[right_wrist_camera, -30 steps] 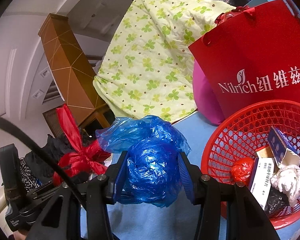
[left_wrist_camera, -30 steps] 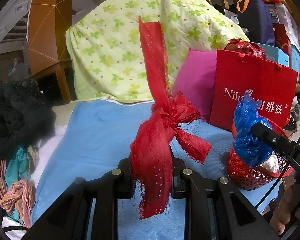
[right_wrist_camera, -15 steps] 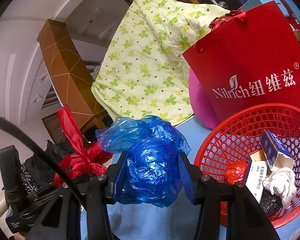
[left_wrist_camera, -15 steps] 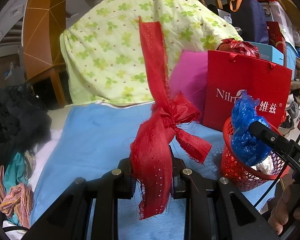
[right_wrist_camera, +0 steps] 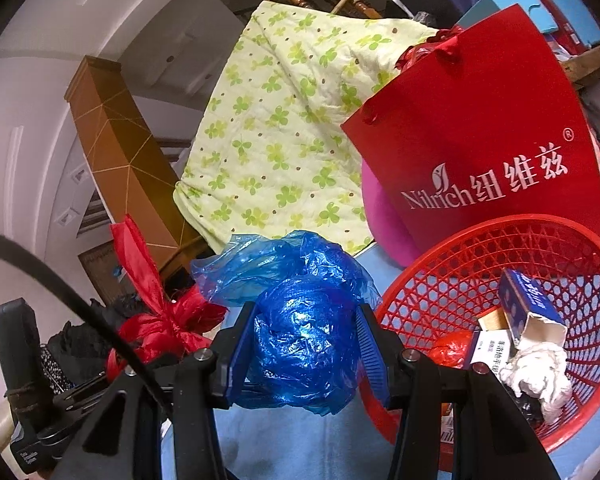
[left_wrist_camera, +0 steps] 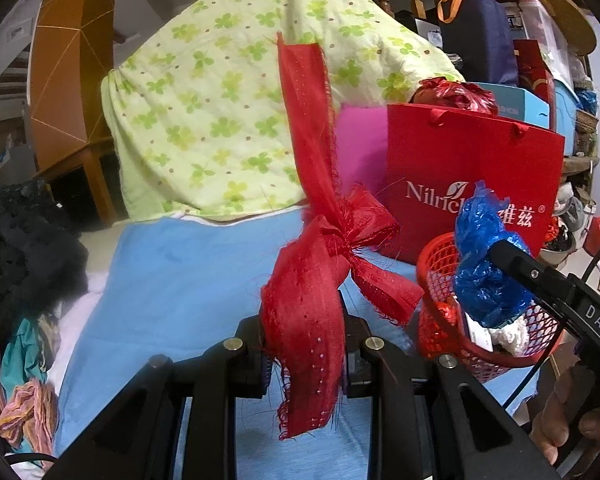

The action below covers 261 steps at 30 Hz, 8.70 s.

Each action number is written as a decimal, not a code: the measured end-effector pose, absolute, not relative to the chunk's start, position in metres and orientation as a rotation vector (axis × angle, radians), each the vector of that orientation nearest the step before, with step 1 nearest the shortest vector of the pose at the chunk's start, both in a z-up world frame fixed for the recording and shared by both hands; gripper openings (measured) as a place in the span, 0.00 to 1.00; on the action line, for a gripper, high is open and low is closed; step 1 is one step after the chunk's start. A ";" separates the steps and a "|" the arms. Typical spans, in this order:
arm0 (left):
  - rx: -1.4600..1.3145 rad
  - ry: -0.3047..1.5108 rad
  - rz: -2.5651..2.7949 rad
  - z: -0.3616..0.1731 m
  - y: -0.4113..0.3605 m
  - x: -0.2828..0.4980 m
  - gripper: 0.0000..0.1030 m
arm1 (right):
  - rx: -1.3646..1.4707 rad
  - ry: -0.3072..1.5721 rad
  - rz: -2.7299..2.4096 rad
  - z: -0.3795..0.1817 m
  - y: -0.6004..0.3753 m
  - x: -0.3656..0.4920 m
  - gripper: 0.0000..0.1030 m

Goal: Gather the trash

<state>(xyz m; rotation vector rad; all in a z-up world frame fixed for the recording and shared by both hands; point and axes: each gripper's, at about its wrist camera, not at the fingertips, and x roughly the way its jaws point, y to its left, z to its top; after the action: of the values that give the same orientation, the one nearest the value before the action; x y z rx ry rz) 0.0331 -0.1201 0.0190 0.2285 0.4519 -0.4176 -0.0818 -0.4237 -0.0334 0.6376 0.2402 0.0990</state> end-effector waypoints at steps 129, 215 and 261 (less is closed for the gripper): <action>0.215 0.441 -0.359 0.003 -0.026 0.060 0.67 | 0.358 0.218 0.076 -0.028 -0.323 -0.050 0.69; 0.363 0.343 -0.499 0.070 -0.052 -0.045 0.92 | 0.302 0.423 -0.416 0.059 -0.362 -0.201 0.69; 0.360 0.342 -0.487 0.077 -0.038 -0.048 0.92 | 0.298 0.415 -0.379 0.066 -0.348 -0.204 0.69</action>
<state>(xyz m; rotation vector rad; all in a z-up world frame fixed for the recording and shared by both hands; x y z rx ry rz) -0.0480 -0.0381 0.0769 0.3599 0.3425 -0.4873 -0.2036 -0.3485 0.0665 0.2984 0.4154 -0.3792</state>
